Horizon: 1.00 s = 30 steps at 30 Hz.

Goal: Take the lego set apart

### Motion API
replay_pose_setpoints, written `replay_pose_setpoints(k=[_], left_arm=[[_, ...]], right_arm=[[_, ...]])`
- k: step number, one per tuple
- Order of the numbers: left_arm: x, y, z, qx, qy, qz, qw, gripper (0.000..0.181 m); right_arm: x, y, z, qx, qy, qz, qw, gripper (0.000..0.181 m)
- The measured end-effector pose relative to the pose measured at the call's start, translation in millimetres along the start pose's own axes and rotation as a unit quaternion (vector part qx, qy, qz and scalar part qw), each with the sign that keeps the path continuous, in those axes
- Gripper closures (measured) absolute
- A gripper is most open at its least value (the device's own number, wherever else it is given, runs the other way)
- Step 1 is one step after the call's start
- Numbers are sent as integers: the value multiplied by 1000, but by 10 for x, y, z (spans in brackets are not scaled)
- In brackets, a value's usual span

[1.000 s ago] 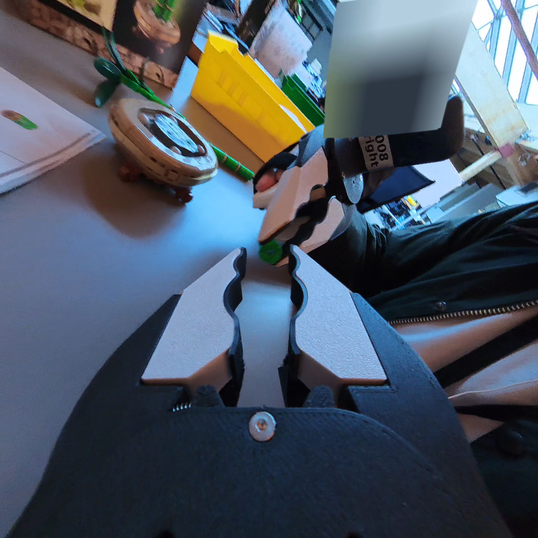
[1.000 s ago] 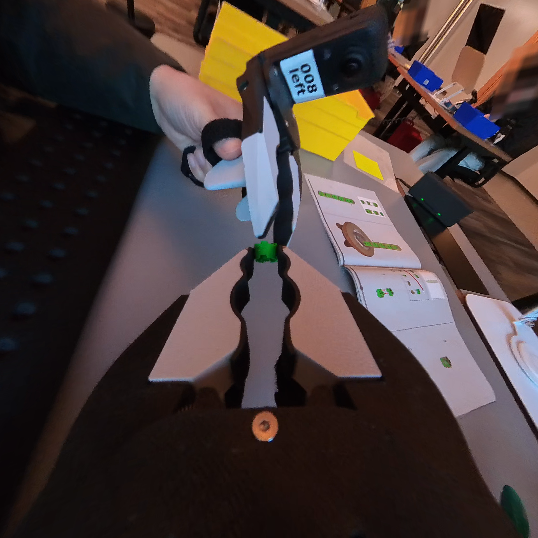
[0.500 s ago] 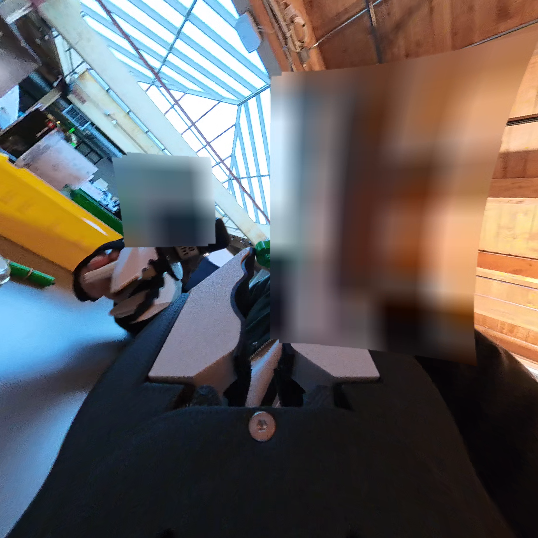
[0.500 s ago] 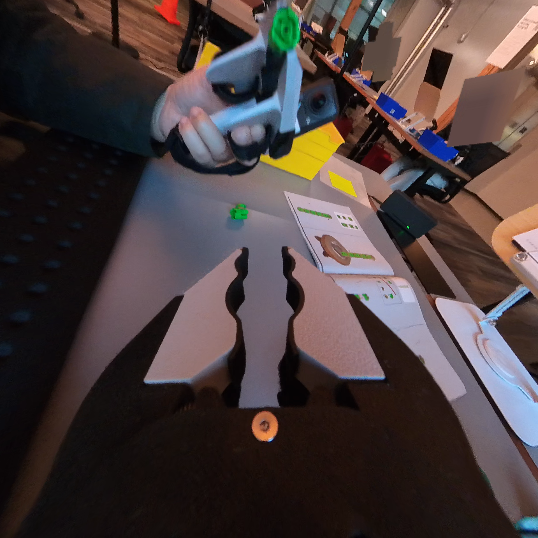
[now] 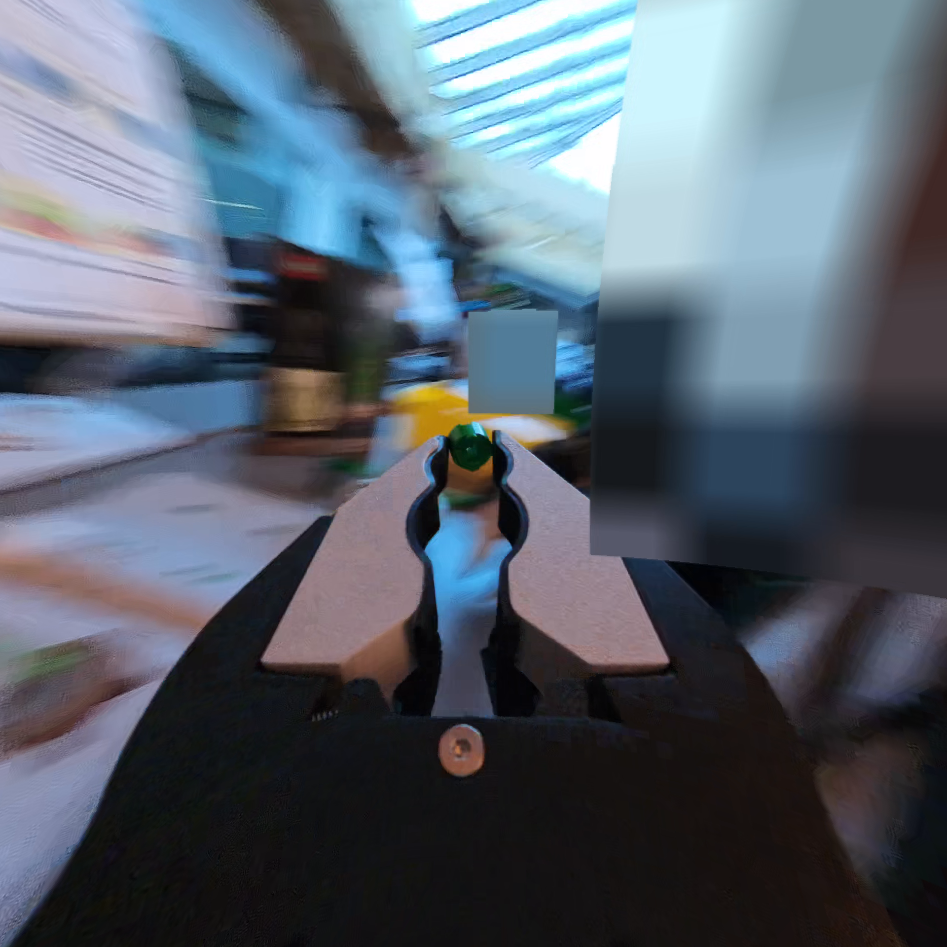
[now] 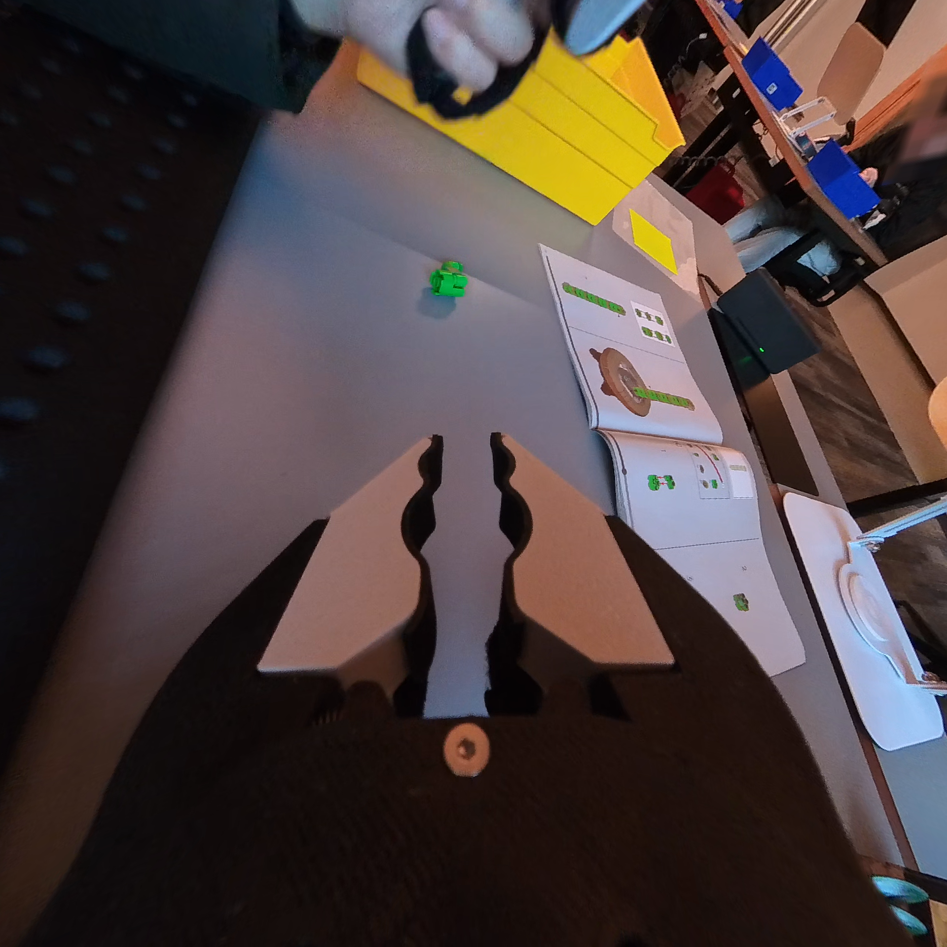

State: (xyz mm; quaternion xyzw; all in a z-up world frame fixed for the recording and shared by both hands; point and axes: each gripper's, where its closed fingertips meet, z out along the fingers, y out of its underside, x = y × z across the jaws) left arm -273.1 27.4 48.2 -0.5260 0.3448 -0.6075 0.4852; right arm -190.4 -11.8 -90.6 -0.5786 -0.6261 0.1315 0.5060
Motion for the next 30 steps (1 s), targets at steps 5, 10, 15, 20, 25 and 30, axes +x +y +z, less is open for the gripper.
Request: replay_pose_setpoints(k=[5, 10, 15, 20, 25, 30], left_arm=[[-718, -1017, -1982, -1, -650, 277, 708, 167], [-1162, -401, -2891, -133, -730, 53, 668, 166], [-1325, -240, -2877, -163, -729, 48, 663, 147], [-989, -481, -1630, -125, -557, 267, 776, 167], [-603, 788, -601, -326, -222, 166, 904, 125], [-736, 1487, -914, -484, -203, 157, 837, 132]], right_arm=[[-17, 23, 29, -6, -4, -3, 1000, 163], [-31, 71, 59, -20, -5, -12, 1000, 163], [-12, 97, 62, -22, -3, -7, 1000, 163], [-3, 106, 57, -24, 0, -10, 1000, 163], [-4, 116, 51, -27, 1, -14, 1000, 164], [-23, 103, 42, -30, -1, -24, 999, 164]])
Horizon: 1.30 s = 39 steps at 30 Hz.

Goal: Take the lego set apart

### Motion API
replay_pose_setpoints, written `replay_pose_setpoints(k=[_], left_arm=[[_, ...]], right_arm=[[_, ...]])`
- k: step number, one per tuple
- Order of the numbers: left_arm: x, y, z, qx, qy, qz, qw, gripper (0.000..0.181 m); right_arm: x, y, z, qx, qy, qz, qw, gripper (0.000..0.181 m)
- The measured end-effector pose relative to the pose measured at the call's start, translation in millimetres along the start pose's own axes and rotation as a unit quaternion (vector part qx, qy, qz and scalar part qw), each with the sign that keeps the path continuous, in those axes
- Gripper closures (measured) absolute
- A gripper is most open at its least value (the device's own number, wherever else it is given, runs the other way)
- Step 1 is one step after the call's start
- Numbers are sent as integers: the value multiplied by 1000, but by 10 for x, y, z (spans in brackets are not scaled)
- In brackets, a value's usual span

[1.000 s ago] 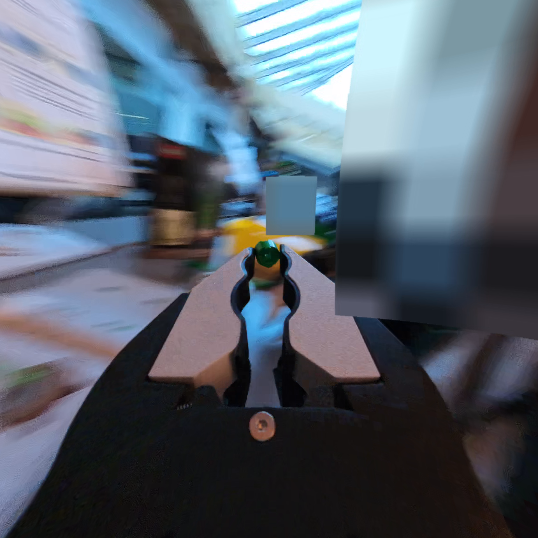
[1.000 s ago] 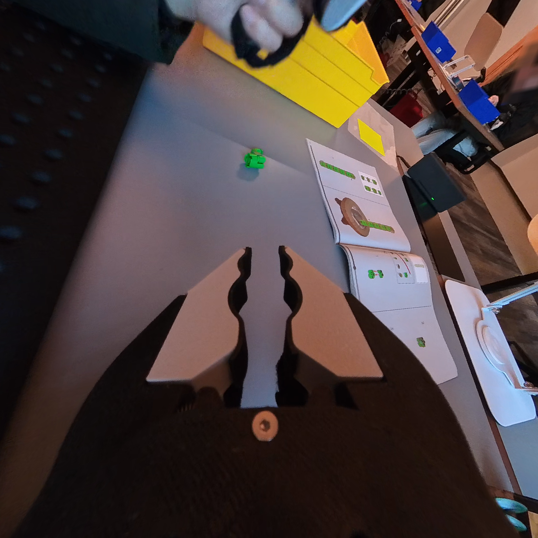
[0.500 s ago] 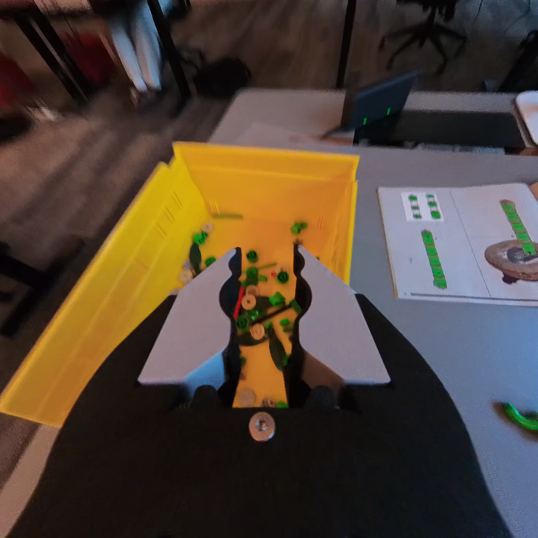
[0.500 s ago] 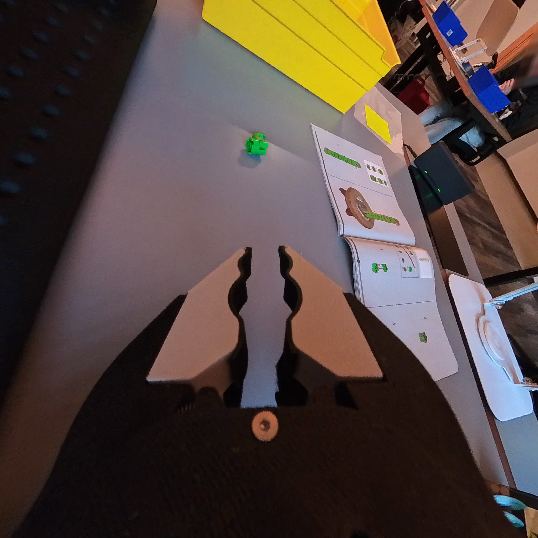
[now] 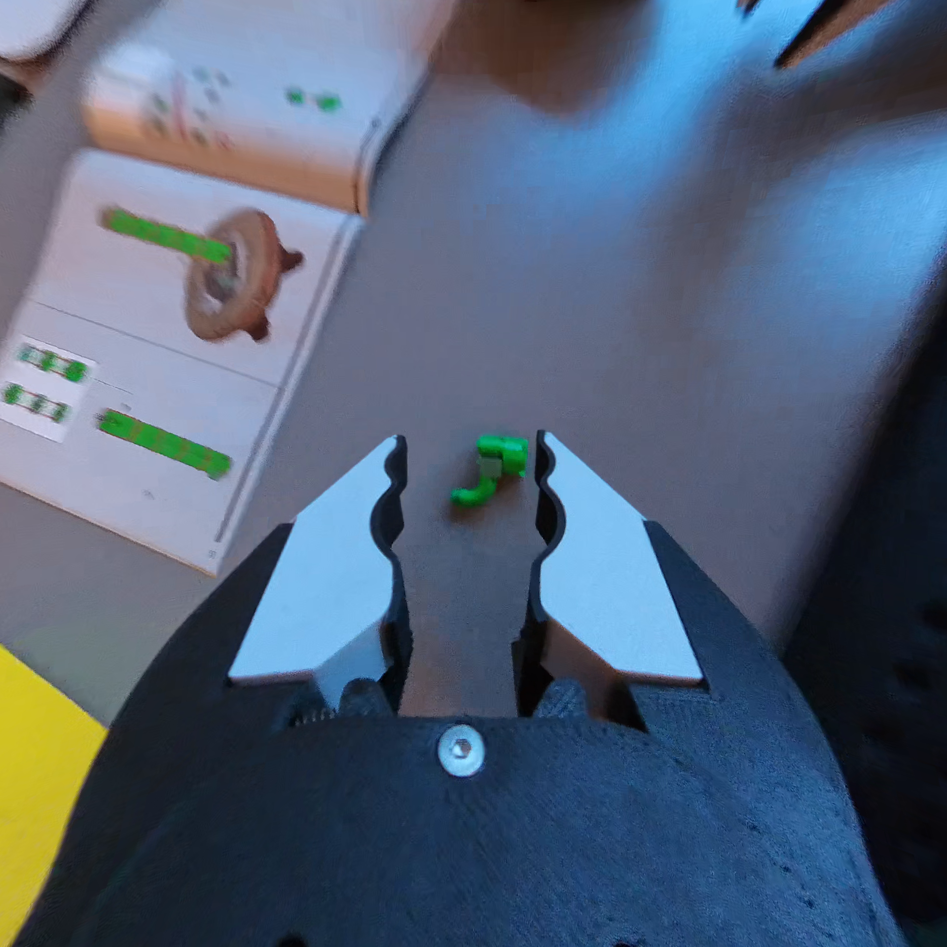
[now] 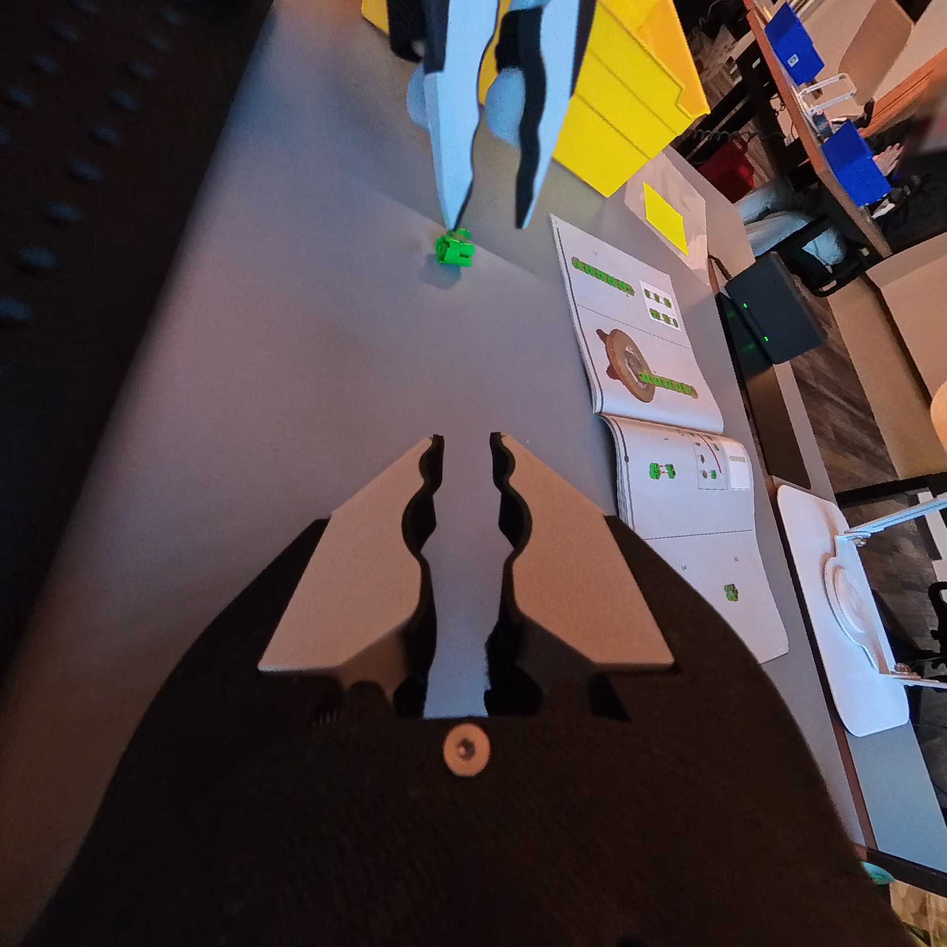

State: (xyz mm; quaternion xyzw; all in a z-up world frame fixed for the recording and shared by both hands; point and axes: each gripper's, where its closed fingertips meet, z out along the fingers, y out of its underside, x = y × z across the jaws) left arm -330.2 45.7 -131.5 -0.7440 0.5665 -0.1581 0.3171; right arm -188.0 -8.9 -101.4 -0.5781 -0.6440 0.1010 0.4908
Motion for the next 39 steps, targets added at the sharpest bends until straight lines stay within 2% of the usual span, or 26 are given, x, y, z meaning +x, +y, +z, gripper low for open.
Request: replay_pose_setpoints(k=[3, 6, 11, 13, 15, 18, 22, 26, 28, 31, 33, 35, 36, 39], left_arm=[[74, 157, 54, -30, 32, -5, 999, 143], [77, 275, 79, -61, 24, 18, 998, 155], [90, 252, 134, -67, 17, 36, 997, 163], [85, 164, 169, -58, 3, 43, 997, 164], [82, -39, 216, -33, -22, 45, 998, 164], [193, -429, 317, 9, -60, 71, 996, 164], [414, -817, 450, 42, -128, 143, 981, 164], [614, -1025, 524, 61, -148, 173, 972, 164], [639, -1079, 516, 69, -162, 185, 967, 164], [635, -1135, 469, 81, -182, 197, 960, 164], [666, -1143, 475, 83, -176, 203, 960, 164], [692, -1144, 483, 82, -174, 208, 959, 164], [709, -1138, 490, 82, -170, 210, 959, 164], [755, -1175, 457, 109, -138, 179, 968, 164]], right_arm=[[-10, 9, 5, -3, -2, -2, 1000, 164], [-17, 13, 8, -5, -3, -5, 1000, 164], [-29, 25, 25, -6, -6, -2, 1000, 164], [-36, 10, 36, -1, -10, 6, 1000, 164], [-15, -40, 47, 13, -10, 30, 999, 164], [138, -175, 50, 58, 8, 131, 990, 159], [280, -273, 56, 97, -11, 322, 942, 143], [338, -213, 60, 124, -49, 449, 883, 143], [364, -165, 49, 122, -52, 468, 874, 145], [370, -96, 53, 107, -43, 469, 876, 144], [315, -100, 83, 102, -61, 474, 872, 145], [250, -97, 122, 92, -80, 484, 867, 153], [249, -49, 131, 79, -74, 482, 870, 163], [252, -42, 83, 76, -82, 472, 874, 167]])
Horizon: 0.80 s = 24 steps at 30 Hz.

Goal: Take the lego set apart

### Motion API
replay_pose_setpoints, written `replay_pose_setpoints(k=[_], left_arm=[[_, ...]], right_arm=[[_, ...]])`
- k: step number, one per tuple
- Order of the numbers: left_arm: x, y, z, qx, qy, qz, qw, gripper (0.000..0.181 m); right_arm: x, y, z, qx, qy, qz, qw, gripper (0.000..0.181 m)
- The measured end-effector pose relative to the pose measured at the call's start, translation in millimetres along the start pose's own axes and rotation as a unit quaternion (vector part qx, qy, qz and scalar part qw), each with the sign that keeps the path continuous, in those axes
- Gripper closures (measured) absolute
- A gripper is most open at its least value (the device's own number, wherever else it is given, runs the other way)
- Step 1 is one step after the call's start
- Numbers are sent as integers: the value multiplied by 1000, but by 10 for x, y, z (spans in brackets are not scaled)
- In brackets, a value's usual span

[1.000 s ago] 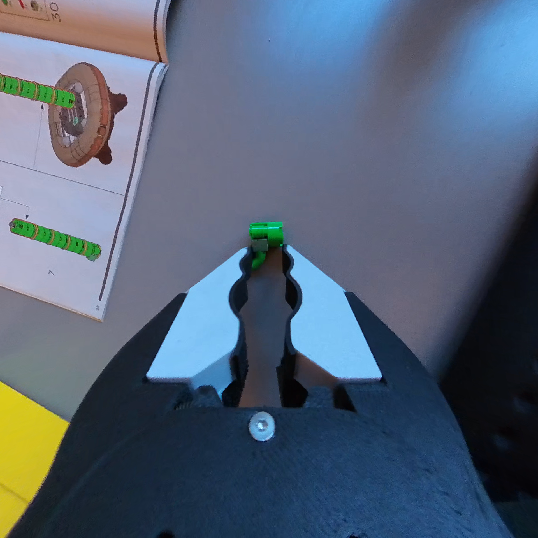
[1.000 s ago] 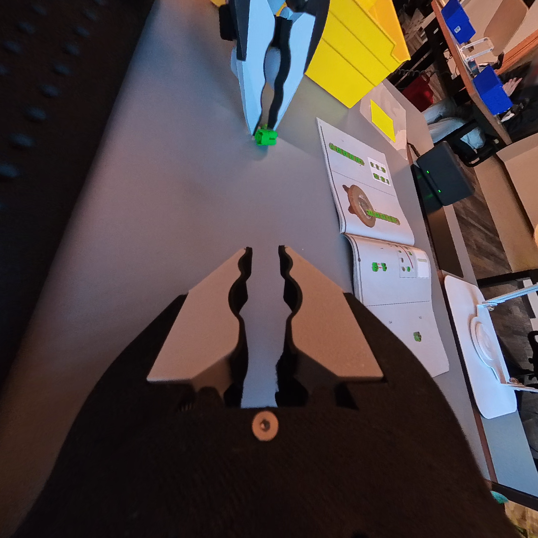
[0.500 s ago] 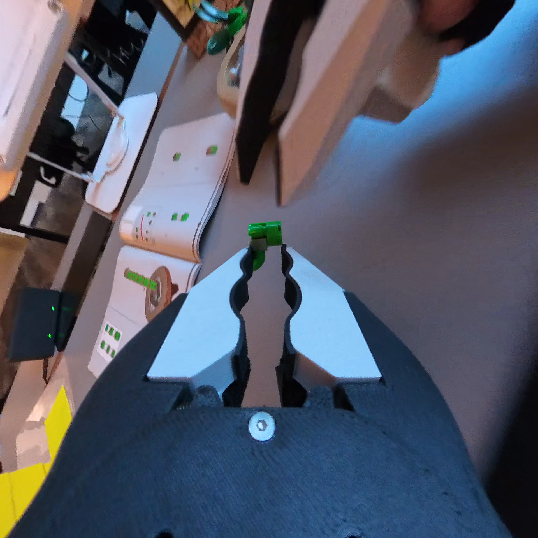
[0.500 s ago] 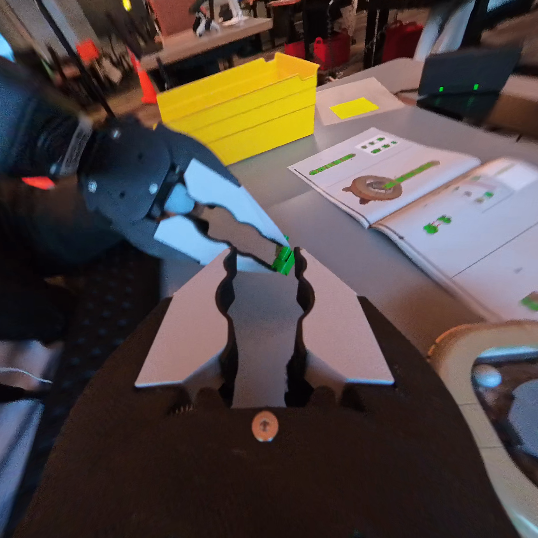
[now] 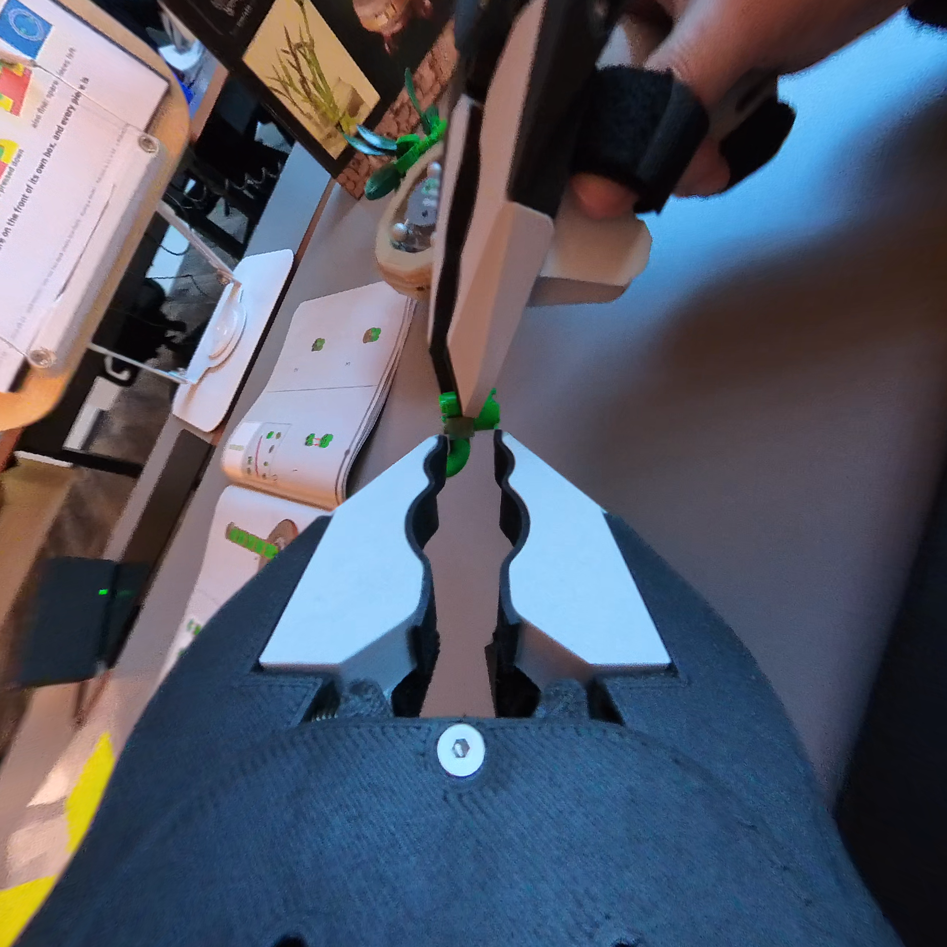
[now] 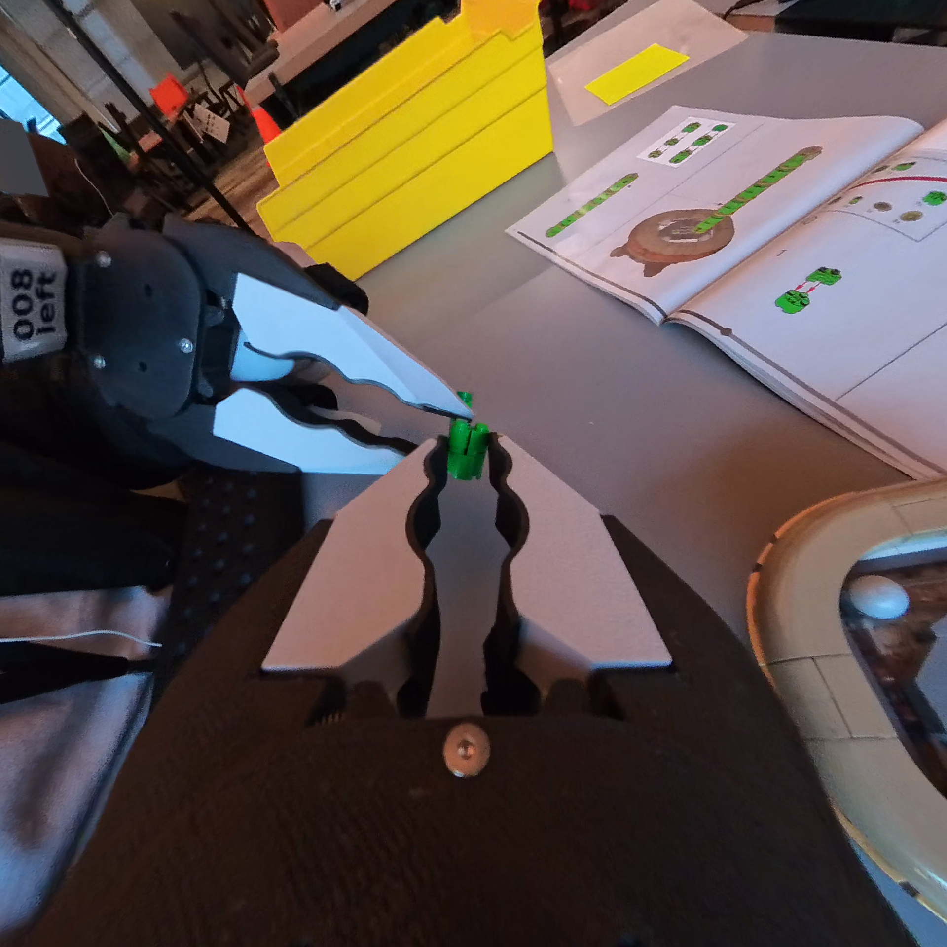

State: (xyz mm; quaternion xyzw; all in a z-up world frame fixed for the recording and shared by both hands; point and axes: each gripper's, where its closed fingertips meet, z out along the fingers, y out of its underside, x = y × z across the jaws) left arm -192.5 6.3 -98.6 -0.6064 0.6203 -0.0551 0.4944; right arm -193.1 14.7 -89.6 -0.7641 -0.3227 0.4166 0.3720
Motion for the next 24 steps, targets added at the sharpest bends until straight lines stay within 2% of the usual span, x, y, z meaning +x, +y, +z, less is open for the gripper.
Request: replay_pose_setpoints(k=[3, 6, 9, 12, 15, 18, 21, 24], left_arm=[[-69, -149, -122, 61, 37, -90, 993, 153], [-170, -253, -260, 120, 87, -192, 970, 146], [-265, -296, -355, 163, 141, -286, 934, 143], [-282, -380, -477, 213, 214, -355, 885, 149], [-356, -430, -573, 251, 254, -406, 841, 155], [-355, -413, -587, 252, 266, -407, 837, 156], [-253, -438, -586, 244, 283, -385, 844, 158], [-144, -426, -541, 223, 292, -366, 855, 167]], right_arm=[[0, -74, -70, 23, -3, -7, 1000, 167], [-46, -186, -154, 55, -11, -41, 998, 167], [-107, -299, -229, 90, -9, -88, 992, 167], [-219, -370, -272, 113, -26, -120, 986, 167], [-332, -365, -266, 115, -48, -141, 982, 167], [-408, -356, -253, 114, -55, -165, 978, 167], [-438, -348, -248, 113, -58, -175, 976, 167], [-485, -372, -266, 124, -71, -175, 974, 167]])
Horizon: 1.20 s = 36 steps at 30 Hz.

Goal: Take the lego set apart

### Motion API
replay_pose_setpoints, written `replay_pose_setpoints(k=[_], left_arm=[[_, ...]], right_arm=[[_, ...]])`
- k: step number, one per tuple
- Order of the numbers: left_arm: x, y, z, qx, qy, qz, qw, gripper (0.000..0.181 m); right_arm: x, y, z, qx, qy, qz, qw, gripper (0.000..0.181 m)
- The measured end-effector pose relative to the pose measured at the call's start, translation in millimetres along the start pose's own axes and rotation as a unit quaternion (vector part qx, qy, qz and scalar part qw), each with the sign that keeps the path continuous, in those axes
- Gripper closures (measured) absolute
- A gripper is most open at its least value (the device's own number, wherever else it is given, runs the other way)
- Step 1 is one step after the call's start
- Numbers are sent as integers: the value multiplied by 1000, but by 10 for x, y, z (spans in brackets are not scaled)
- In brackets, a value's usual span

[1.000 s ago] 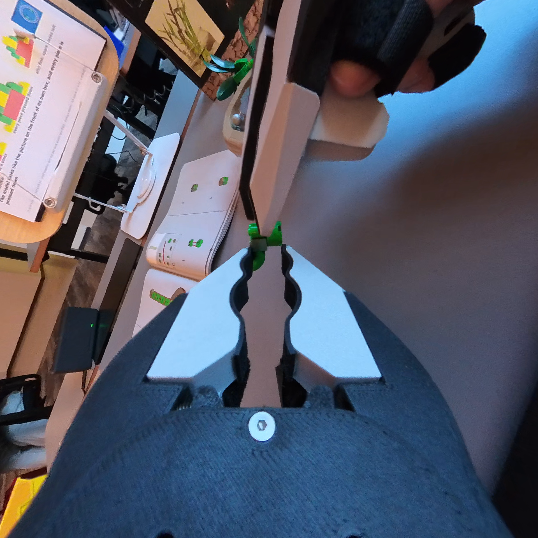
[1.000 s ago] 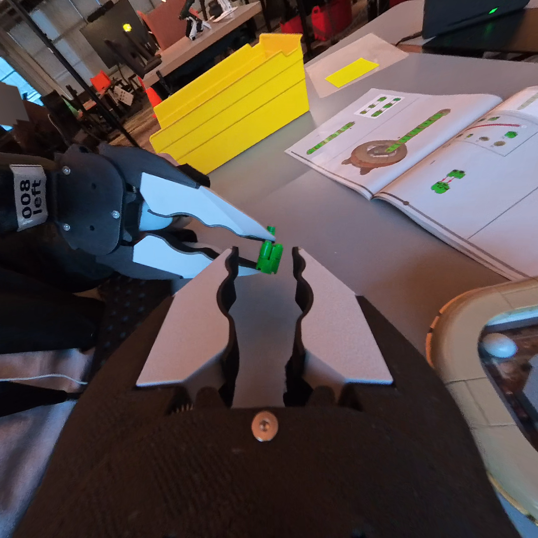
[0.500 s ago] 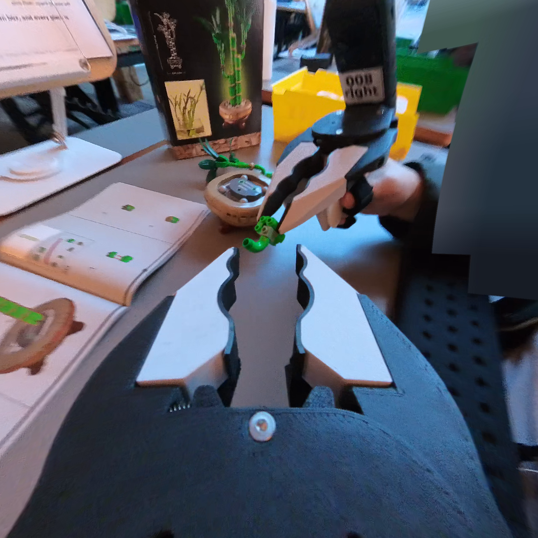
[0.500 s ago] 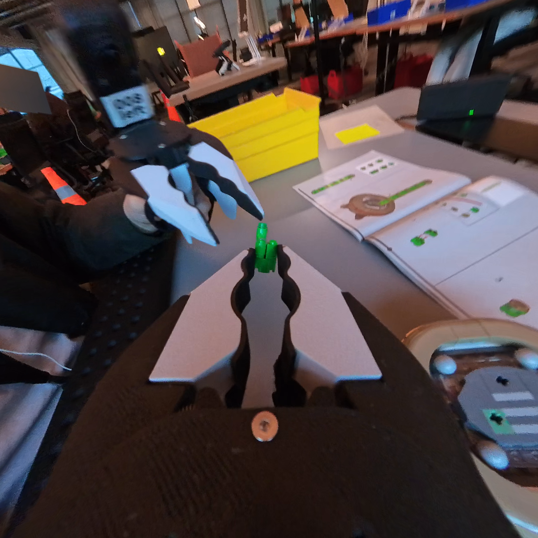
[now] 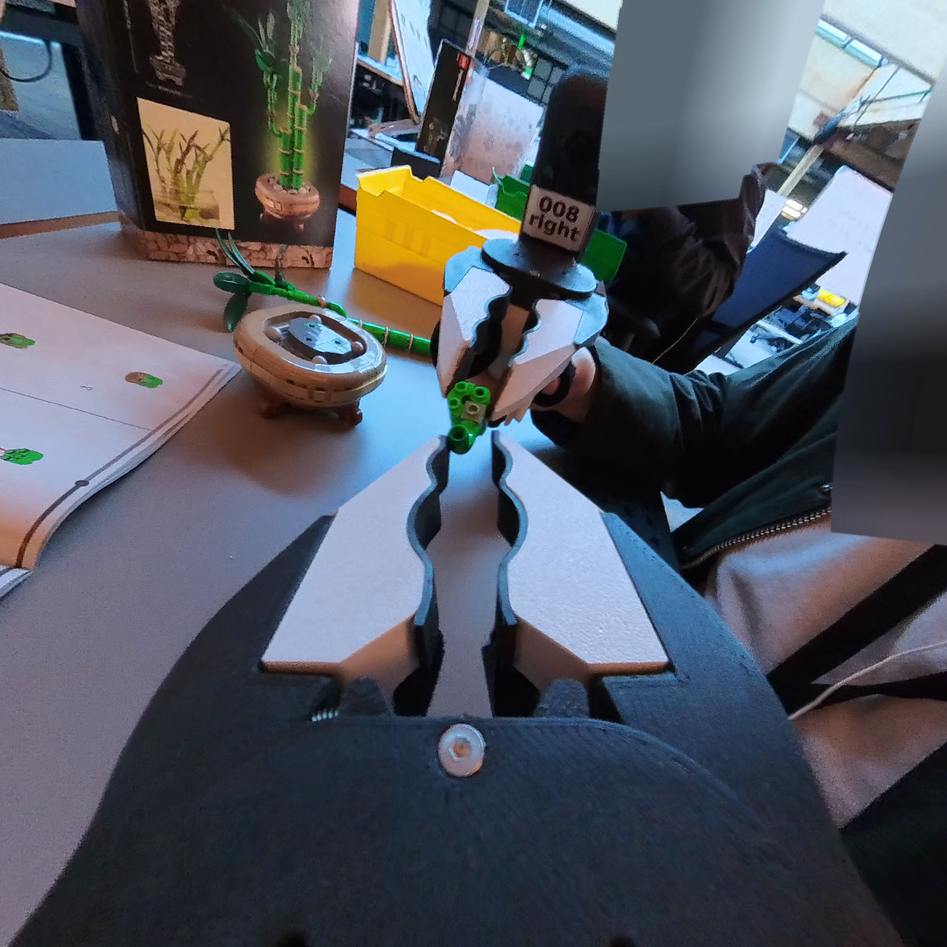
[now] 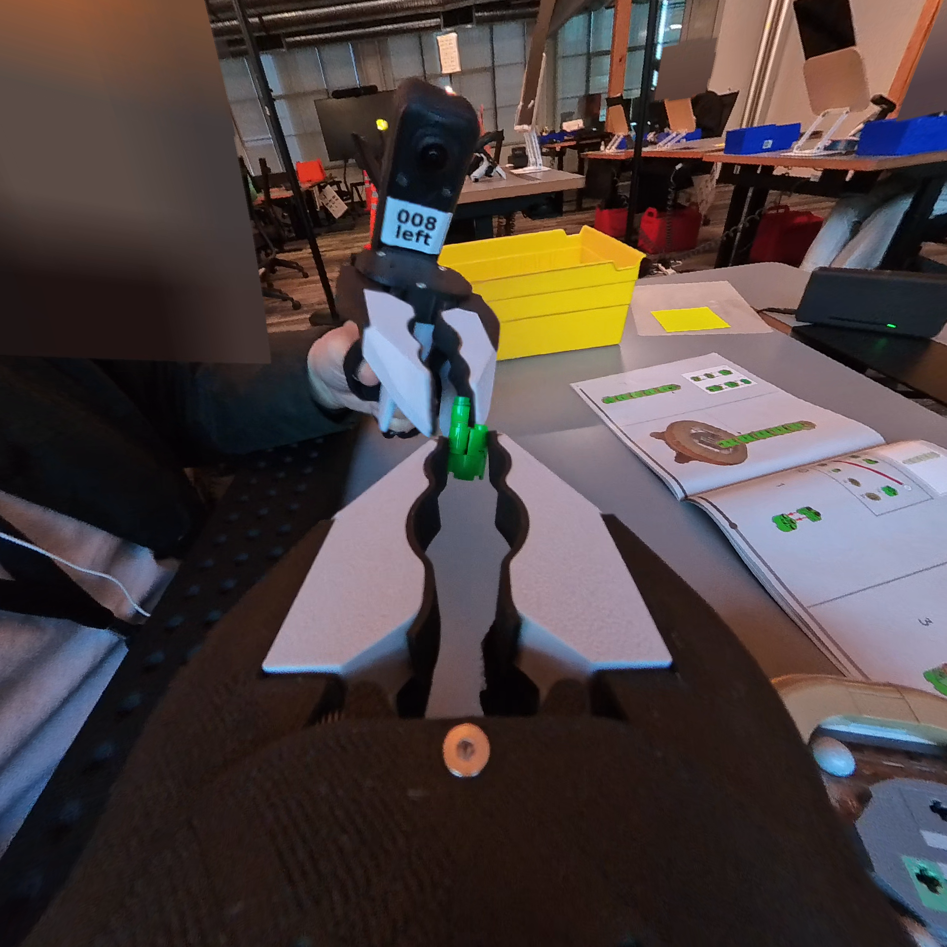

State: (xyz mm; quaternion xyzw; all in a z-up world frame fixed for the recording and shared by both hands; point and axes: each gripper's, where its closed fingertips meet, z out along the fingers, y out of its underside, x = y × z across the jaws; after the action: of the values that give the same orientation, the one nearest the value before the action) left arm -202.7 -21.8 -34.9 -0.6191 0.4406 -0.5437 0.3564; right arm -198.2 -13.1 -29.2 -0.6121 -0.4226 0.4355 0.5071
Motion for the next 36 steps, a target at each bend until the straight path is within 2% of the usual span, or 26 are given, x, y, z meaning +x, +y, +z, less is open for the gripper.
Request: replay_pose_setpoints(k=[1, 4, 6, 8, 12, 14, 19, 25, 29, 30, 31, 33, 34, 36], left_arm=[[-5, 2, 1, 0, -4, 7, 1000, 173], [50, -9, -11, 2, 8, 19, 1000, 175], [35, 16, -6, -8, 1, 27, 1000, 175], [27, 53, 1, -21, -7, 41, 999, 175], [57, 122, 24, -43, -3, 55, 998, 175], [65, 145, 33, -50, -2, 61, 997, 175], [102, 146, 38, -45, 7, 71, 996, 175], [148, 139, 45, -41, 29, 40, 998, 175], [186, 183, 49, -70, 33, 46, 996, 175], [102, 195, -12, -79, 13, 48, 996, 175], [-16, 156, -121, -70, -13, 51, 996, 175], [-101, -9, -365, -22, -9, 28, 999, 176], [-96, -74, -447, -3, 7, 15, 1000, 176], [-101, -157, -498, 29, 17, 5, 999, 176]], right_arm=[[-20, -9, -2, 3, -7, 2, 1000, 167], [-57, -8, -2, 7, -26, 16, 1000, 166], [-73, 1, 19, 11, -37, 30, 999, 155], [-83, 42, 51, 1, -41, 40, 998, 151], [-77, 123, 78, -22, -35, 30, 999, 155], [-114, 159, 83, -32, -49, 40, 997, 166], [-148, 157, 75, -39, -56, 39, 997, 167], [-188, 146, 57, -40, -72, 58, 995, 167], [-230, 177, -9, -67, -83, 52, 993, 166], [-160, 172, -70, -67, -69, 55, 994, 166], [-54, 112, -175, -50, -50, 60, 996, 167], [107, -90, -385, 8, -33, 84, 996, 167], [129, -103, -429, 14, -36, 93, 995, 167], [131, 73, -363, -29, -38, 95, 994, 167]])
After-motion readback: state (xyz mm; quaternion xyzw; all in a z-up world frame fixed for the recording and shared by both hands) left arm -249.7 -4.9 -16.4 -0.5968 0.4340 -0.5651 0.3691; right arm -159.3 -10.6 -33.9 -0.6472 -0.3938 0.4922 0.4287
